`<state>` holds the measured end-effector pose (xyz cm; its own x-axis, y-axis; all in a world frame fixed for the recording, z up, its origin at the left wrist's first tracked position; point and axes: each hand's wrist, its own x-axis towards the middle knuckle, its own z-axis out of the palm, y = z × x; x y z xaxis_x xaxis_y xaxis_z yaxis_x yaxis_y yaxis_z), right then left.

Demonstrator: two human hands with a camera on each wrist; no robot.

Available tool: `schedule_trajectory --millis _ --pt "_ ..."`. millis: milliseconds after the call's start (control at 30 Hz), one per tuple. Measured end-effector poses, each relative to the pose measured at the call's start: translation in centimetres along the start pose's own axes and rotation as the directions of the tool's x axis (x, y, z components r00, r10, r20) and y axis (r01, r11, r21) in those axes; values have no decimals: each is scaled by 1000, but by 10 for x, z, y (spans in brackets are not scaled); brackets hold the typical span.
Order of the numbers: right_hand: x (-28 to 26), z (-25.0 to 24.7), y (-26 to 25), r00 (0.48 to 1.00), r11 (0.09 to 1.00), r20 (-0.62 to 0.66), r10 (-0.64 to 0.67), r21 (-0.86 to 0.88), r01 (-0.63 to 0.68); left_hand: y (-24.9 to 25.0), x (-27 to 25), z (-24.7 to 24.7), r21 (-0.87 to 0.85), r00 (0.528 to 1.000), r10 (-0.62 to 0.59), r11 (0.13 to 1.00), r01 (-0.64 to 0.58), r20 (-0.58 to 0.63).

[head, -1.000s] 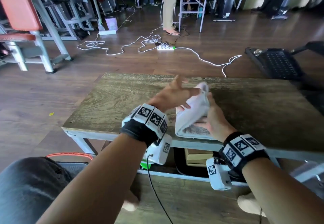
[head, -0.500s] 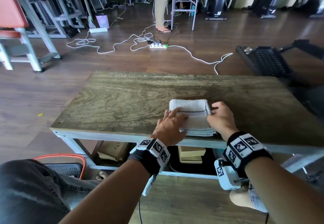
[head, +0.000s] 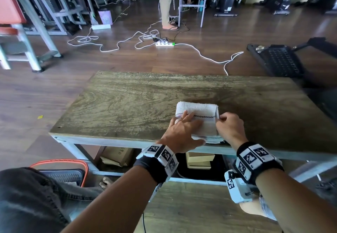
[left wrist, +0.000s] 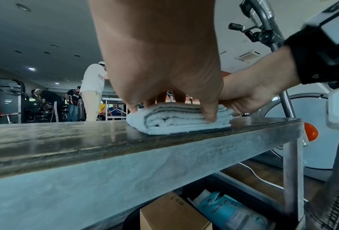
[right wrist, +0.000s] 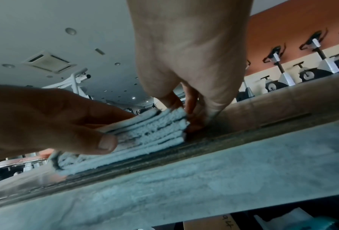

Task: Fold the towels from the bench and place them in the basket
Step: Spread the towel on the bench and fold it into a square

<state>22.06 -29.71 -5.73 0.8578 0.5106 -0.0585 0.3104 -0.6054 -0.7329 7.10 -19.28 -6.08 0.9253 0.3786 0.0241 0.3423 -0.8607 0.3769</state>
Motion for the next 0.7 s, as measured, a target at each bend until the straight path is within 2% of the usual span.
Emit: schedule_trajectory --millis 133,267,367,467,500,633,667,700 --pt "7 4 10 997 993 64 -31 114 24 6 8 4 91 998 -63 994 65 -21" --pt "9 8 13 995 971 102 0 237 -24 8 13 11 114 999 -30 993 34 -34" --pt "10 6 13 992 953 127 20 296 -57 4 15 9 -12 1000 9 1000 -9 -19" --pt "12 5 16 990 952 139 -7 305 -36 9 17 3 -204 988 64 975 -92 -139" --pt "12 5 16 990 955 142 -10 294 -33 13 17 2 -206 990 68 974 -92 -120" --pt "12 0 11 983 951 180 26 297 -80 17 13 16 107 995 72 991 -79 69" --pt "12 -1 8 989 958 145 36 277 -75 16 13 21 130 995 68 988 -78 77" --pt "12 -1 4 998 981 57 11 191 -21 15 12 23 126 995 62 989 -71 77"
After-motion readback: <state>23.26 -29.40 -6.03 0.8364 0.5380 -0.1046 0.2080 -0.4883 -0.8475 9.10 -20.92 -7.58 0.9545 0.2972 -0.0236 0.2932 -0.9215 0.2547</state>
